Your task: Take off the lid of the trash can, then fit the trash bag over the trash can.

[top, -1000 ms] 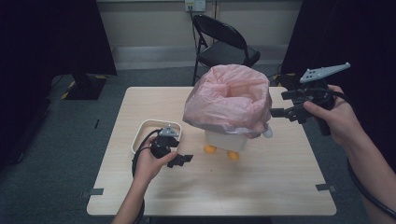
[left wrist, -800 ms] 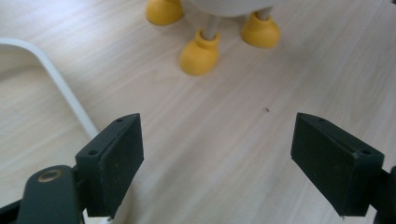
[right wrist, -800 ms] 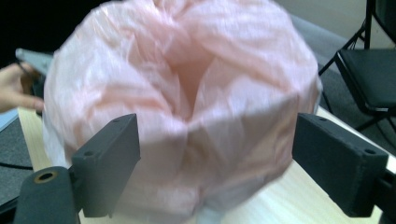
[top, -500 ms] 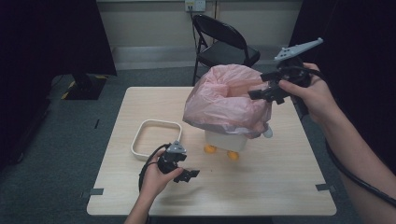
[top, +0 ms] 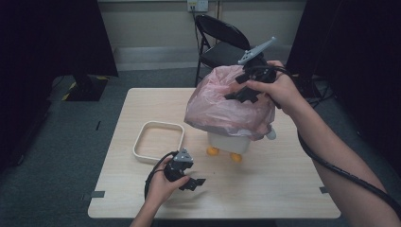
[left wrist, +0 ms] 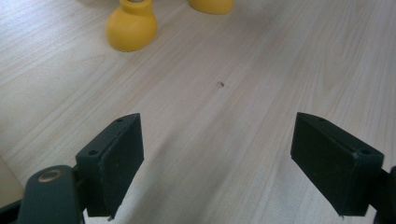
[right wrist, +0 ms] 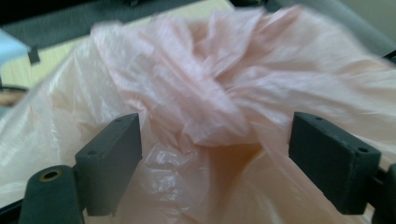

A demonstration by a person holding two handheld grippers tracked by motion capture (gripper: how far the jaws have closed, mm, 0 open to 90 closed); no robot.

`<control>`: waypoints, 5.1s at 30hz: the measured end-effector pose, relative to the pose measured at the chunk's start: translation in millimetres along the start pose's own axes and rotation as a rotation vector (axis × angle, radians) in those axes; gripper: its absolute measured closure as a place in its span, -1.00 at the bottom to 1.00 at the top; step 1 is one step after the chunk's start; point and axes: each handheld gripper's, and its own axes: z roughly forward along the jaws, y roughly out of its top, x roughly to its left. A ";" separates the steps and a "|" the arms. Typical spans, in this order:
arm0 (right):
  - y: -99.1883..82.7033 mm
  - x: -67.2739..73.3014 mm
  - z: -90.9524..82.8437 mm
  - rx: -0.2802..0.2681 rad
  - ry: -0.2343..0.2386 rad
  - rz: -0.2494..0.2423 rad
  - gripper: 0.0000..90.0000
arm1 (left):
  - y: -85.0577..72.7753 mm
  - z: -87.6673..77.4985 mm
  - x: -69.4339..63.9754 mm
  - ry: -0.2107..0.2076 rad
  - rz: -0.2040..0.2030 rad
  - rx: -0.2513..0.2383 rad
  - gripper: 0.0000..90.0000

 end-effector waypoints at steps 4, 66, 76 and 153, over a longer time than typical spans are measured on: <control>-3.5 4.8 12.6 0.049 0.002 -0.032 -0.59 | -0.6 2.3 -2.4 -0.008 0.004 0.007 -0.63; 26.4 0.7 -8.6 0.032 -0.047 -0.008 -0.60 | -5.3 12.7 -7.0 -0.043 -0.007 0.039 -0.63; -14.5 -4.7 -40.2 0.045 -0.085 0.029 -0.60 | -5.7 13.6 -7.0 -0.036 -0.012 0.041 -0.63; -282.0 5.9 3.2 0.003 -0.060 0.252 -0.61 | -11.3 16.5 -6.6 0.011 0.011 0.084 -0.63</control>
